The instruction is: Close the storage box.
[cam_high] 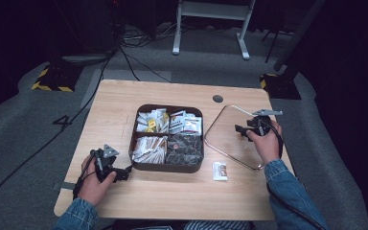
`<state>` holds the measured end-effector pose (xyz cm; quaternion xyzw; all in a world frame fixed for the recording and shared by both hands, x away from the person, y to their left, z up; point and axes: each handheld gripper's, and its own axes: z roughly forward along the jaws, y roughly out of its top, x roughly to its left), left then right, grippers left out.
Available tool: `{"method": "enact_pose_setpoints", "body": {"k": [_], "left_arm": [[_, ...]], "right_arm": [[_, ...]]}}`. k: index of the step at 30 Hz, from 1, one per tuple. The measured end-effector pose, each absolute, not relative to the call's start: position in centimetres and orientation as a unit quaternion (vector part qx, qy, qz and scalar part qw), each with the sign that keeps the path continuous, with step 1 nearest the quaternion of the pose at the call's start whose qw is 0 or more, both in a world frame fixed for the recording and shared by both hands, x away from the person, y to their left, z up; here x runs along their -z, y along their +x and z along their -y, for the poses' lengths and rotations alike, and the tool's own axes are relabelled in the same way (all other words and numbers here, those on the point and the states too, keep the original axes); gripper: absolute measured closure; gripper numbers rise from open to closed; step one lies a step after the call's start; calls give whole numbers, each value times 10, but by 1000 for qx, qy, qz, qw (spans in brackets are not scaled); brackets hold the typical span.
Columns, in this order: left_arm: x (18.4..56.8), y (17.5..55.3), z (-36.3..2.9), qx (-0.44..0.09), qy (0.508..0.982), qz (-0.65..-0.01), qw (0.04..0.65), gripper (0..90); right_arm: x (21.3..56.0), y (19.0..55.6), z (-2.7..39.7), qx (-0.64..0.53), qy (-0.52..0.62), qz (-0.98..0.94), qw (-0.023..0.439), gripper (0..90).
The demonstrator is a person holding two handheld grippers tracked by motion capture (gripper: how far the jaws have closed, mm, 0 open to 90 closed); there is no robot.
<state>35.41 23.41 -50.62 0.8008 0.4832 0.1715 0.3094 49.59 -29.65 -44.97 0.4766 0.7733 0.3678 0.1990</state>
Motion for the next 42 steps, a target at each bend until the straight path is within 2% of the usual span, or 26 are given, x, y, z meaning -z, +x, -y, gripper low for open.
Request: {"method": "enact_pose_setpoints", "body": {"k": [12,19,20,21,22,42], "left_arm": [[506,354,-234,-171,801,-483,309,0],[506,354,-234,-169,802,-483,309,0],[506,354,-234,-170,802,-483,309,0],[506,354,-234,-169,802,-483,309,0],[506,354,-234,-171,801,-483,309,0],[506,354,-234,-171,801,-483,310,0]], "right_arm": [[476,506,300,-343,505,-765,203,365],[486,508,304,-328,510,-769,204,468],[488,508,304,-330,509,-771,194,548],[488,508,304,-330,509,-771,194,548],[488,507,304,-335,506,-772,189,586],[497,501,303,-356,503,-755,223,594]]}}
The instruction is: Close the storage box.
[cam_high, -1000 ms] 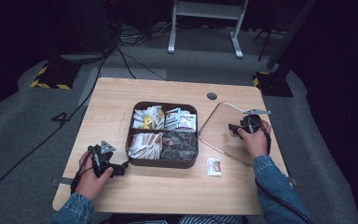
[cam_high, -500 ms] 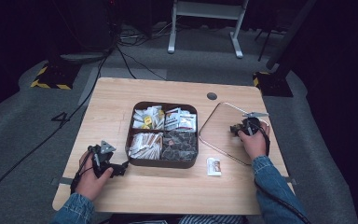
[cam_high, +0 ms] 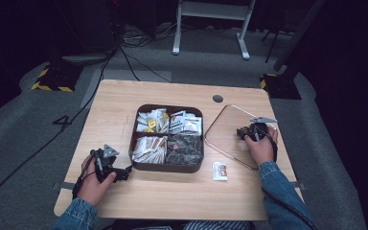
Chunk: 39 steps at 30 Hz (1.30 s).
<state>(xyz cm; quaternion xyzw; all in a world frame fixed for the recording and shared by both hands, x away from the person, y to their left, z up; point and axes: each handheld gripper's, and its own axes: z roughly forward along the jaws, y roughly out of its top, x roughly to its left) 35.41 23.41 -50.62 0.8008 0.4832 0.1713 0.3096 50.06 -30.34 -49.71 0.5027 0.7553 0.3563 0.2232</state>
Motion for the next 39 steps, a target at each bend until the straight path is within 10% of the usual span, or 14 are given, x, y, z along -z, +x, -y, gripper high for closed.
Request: {"method": "enact_pose_setpoints", "body": {"k": [39], "left_arm": [[506,354,-234,-171,801,-483,309,0]], "right_arm": [[452,494,312,-378,500,-747,223,596]]}}
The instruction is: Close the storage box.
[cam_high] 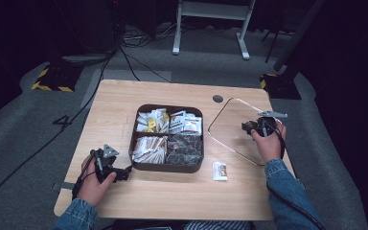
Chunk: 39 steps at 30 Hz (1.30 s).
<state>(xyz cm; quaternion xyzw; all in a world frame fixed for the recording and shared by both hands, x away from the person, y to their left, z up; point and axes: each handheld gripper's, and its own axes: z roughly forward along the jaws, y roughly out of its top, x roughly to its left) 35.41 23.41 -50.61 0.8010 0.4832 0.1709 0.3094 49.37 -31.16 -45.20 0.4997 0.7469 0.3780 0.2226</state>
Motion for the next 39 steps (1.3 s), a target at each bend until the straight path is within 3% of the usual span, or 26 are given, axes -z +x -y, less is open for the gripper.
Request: {"method": "enact_pose_setpoints", "body": {"k": [18,39], "left_arm": [[506,354,-234,-171,801,-484,310,0],[506,354,-234,-171,800,-484,310,2]], "right_arm": [[402,490,284,-399,458,-764,217,595],[361,490,199,-428,377,-804,169,595]]}}
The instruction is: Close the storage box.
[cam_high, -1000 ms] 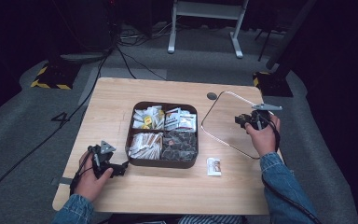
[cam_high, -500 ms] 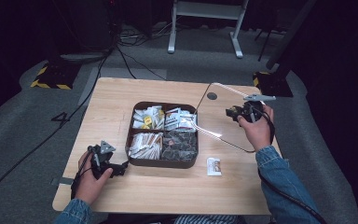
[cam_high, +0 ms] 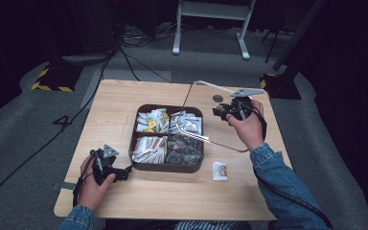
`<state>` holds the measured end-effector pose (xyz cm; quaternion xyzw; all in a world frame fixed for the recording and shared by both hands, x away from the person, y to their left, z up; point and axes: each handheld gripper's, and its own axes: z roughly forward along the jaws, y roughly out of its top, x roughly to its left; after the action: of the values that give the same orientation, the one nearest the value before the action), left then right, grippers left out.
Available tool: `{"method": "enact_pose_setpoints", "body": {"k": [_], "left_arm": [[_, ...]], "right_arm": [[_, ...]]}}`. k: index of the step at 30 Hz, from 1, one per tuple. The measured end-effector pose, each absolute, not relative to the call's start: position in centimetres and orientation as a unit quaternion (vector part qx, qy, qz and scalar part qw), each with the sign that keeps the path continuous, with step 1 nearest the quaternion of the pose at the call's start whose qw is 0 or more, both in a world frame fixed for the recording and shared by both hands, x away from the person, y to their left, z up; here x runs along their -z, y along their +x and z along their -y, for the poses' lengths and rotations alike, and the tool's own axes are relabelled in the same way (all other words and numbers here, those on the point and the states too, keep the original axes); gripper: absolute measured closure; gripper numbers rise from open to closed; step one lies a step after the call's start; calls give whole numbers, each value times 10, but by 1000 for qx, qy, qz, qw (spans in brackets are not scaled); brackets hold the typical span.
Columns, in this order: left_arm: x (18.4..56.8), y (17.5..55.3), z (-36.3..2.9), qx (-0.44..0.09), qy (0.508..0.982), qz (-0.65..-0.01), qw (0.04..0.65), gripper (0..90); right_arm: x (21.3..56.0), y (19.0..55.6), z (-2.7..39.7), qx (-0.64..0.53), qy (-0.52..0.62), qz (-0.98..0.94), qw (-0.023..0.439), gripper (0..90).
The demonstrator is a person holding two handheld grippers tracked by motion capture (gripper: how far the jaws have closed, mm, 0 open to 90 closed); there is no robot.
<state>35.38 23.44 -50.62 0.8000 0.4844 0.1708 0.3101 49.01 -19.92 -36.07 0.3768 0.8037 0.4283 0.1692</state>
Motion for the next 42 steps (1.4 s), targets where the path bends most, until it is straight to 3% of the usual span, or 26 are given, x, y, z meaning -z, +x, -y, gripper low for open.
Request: {"method": "enact_pose_setpoints", "body": {"k": [20,42], "left_arm": [[506,357,-235,-168,804,-478,312,0],[506,357,-235,-168,805,-477,311,0]], "right_arm": [[357,471,127,-434,317,-833,131,595],[392,466,62,-410,286,-861,91,595]]}}
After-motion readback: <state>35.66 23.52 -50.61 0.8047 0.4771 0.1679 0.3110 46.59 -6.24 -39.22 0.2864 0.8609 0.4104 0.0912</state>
